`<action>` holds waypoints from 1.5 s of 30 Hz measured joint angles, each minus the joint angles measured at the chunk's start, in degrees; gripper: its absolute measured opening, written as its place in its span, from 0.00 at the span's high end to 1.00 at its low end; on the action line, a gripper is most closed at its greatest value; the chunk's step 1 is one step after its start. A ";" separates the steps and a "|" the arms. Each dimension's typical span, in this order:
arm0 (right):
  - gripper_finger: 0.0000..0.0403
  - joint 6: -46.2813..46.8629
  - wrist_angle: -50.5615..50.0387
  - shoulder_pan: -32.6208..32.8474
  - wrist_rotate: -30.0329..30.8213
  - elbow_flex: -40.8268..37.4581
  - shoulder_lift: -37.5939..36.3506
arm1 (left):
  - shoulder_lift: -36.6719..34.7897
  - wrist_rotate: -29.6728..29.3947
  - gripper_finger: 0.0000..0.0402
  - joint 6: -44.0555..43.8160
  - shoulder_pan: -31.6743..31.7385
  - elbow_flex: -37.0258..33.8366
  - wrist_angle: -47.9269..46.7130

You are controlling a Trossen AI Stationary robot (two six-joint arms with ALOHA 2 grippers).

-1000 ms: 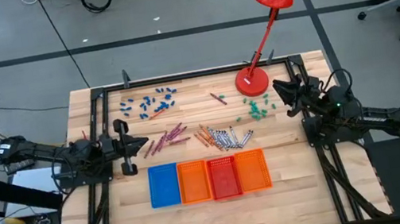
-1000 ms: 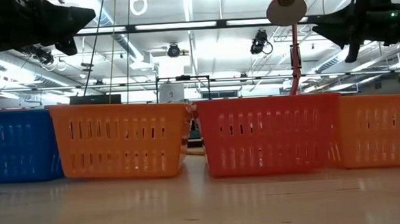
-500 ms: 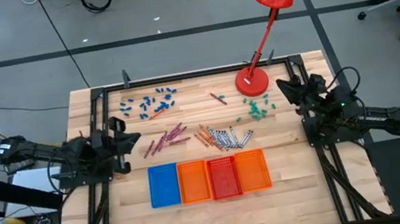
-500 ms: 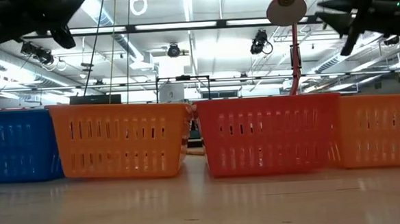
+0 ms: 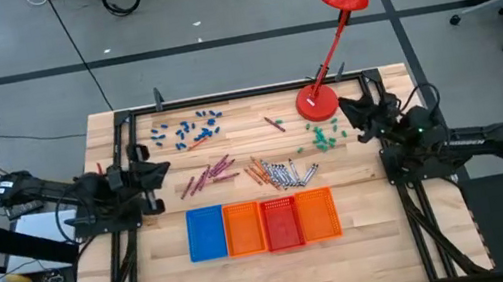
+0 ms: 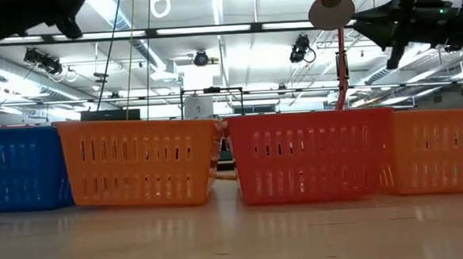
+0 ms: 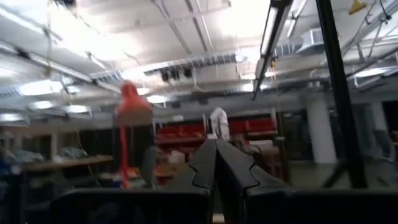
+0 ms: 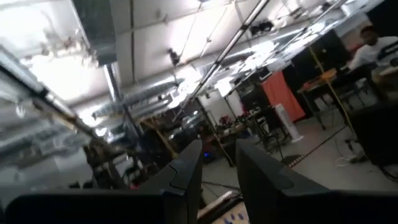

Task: Sort crayons
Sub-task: Put the red crayon into the right orange bin

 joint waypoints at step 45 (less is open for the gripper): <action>0.60 -15.15 -64.80 -0.90 1.98 57.15 76.81 | 41.66 -12.70 0.62 -10.80 15.22 26.77 -33.01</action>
